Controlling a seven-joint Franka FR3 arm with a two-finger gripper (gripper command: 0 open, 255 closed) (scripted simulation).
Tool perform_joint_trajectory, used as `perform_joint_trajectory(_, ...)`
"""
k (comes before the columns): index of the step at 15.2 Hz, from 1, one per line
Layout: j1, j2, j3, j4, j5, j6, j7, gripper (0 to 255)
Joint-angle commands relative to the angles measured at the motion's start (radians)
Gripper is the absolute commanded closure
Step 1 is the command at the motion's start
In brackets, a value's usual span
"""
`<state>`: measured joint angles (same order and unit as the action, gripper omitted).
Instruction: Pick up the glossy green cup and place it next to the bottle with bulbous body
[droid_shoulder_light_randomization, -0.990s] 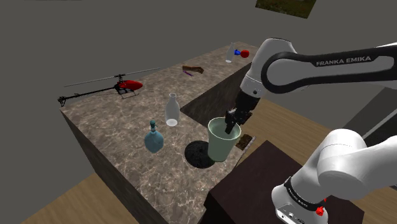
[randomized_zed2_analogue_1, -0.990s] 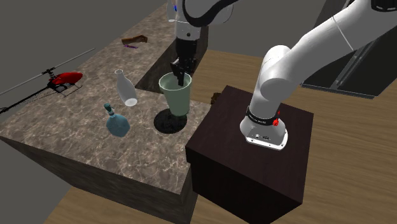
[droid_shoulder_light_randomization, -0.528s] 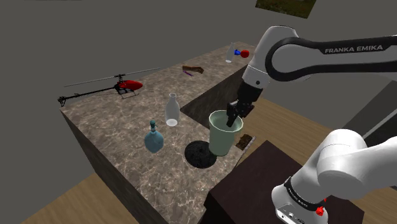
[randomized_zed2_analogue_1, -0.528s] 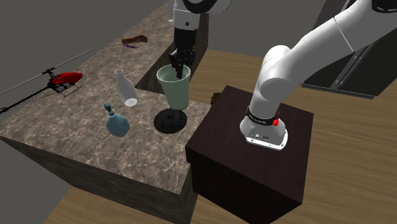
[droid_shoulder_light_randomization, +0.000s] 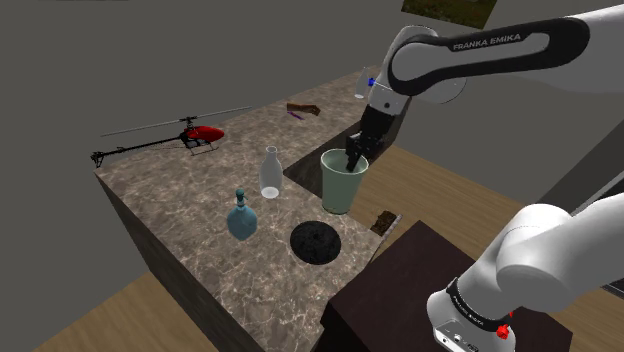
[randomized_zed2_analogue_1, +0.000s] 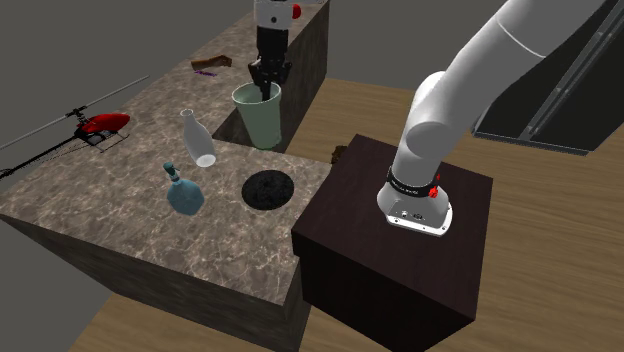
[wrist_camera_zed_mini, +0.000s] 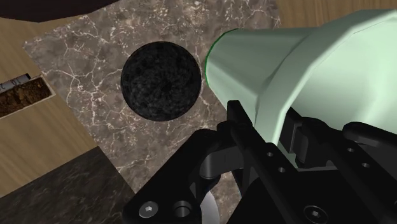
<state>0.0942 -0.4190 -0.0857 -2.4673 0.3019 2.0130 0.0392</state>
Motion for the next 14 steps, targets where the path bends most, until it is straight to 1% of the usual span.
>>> perform_joint_trajectory(1, -0.007, 0.078, -0.023, 0.068, -0.003, 0.001, -0.031, 255)
perform_joint_trajectory(7, -0.03, 0.294, -0.082, 0.295, 0.005, -0.036, -0.115, 255)
perform_joint_trajectory(14, -0.073, 0.554, -0.127, 0.611, 0.04, -0.126, -0.195, 255)
